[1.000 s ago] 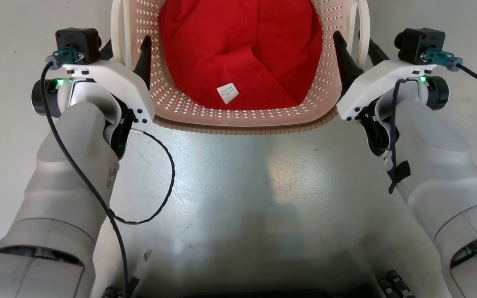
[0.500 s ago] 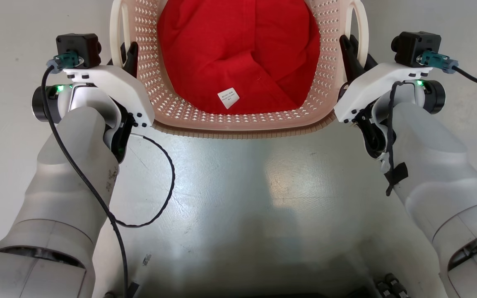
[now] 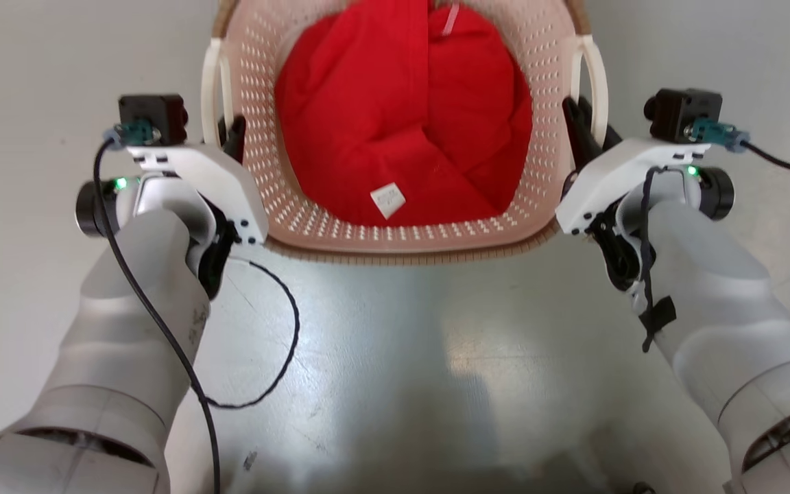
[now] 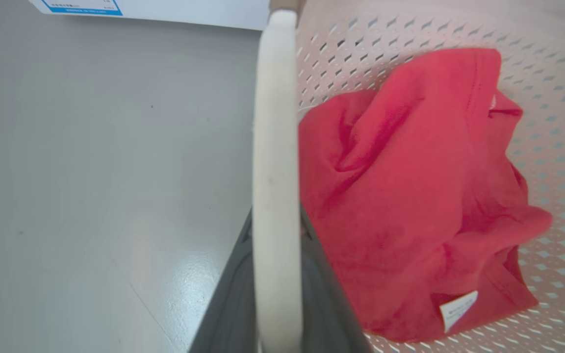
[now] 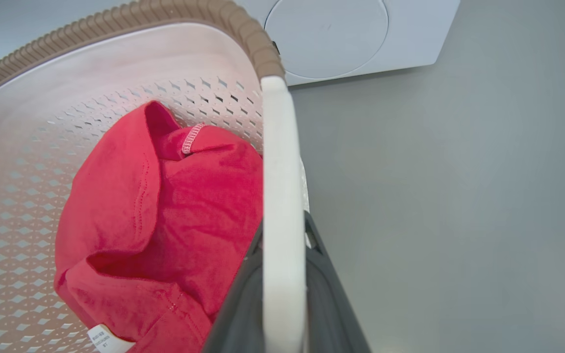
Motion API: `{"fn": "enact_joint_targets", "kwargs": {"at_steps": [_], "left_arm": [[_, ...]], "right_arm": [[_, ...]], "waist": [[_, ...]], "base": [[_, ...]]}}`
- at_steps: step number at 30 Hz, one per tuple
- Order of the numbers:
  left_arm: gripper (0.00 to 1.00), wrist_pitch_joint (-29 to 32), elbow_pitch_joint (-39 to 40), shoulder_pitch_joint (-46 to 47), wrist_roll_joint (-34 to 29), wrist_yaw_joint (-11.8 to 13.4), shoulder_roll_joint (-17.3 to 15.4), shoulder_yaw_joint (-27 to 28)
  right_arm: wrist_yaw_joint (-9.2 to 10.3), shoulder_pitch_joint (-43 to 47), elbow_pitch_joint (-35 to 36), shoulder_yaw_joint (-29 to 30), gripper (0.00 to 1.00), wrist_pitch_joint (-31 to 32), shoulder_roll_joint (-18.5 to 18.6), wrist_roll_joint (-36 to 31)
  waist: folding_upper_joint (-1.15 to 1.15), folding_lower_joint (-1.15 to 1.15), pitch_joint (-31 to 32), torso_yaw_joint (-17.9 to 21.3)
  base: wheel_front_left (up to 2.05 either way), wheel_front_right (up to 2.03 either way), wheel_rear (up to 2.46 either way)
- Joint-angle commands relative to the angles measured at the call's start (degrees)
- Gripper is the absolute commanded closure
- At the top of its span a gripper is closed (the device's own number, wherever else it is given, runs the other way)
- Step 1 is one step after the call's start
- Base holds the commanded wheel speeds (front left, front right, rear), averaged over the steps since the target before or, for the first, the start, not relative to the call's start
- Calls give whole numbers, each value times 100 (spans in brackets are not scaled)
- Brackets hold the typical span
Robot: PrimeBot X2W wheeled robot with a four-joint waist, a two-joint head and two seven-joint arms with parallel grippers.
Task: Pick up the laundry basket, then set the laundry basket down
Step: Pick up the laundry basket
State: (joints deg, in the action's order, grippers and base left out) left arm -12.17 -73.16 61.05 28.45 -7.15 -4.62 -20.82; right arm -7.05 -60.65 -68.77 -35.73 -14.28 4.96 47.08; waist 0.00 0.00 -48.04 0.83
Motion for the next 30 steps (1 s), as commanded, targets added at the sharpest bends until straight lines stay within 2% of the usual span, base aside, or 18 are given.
{"fn": "enact_joint_targets", "kwargs": {"at_steps": [1, 23, 30], "left_arm": [[100, 22, 21, -241, 75, -34, -188, 26], [100, 737, -24, -1336, 625, -34, 1, -435], [100, 995, -40, -1704, 794, -34, 16, -509]], "right_arm": [[-44, 294, 82, -106, 100, -31, -33, 83], [-44, 1290, -71, -606, 100, 1169, 57, 874], [-44, 1604, -73, -731, 100, 1330, 76, 1029]], "waist": [[0, 0, 187, -12], [0, 0, 2039, -14], [0, 0, 2602, -15]], "base": [[0, 0, 0], [0, 0, 0], [0, 0, 0]]}}
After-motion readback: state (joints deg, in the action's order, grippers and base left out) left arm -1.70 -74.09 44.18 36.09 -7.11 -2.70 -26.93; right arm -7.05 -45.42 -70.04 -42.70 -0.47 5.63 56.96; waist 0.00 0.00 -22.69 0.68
